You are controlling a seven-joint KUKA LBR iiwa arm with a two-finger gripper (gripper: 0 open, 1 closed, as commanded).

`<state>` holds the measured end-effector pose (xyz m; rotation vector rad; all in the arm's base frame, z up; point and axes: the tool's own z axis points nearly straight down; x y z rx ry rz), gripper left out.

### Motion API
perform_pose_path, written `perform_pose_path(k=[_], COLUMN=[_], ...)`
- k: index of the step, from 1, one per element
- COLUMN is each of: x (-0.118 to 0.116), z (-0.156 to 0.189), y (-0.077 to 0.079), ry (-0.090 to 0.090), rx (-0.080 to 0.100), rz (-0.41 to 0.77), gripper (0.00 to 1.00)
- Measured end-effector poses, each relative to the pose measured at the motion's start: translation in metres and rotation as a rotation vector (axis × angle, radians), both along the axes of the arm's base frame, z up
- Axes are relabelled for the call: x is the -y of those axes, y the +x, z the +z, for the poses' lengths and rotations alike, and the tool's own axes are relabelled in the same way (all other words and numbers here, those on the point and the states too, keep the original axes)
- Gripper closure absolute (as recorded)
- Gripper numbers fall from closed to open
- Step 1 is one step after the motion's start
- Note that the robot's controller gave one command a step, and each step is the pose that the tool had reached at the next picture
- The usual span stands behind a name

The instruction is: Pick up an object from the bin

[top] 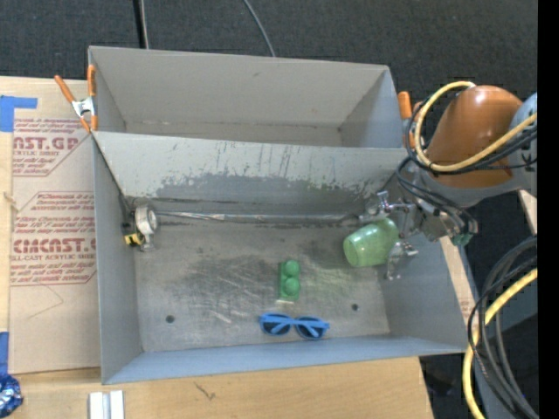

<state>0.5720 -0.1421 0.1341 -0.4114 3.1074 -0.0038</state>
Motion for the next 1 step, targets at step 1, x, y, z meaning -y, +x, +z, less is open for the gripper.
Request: perform_pose_path(k=[1], x=[-0.0005], z=[0.0644], y=[0.0022], ry=[-0.001], rx=[0.002], rz=[0.000], gripper=[1.00])
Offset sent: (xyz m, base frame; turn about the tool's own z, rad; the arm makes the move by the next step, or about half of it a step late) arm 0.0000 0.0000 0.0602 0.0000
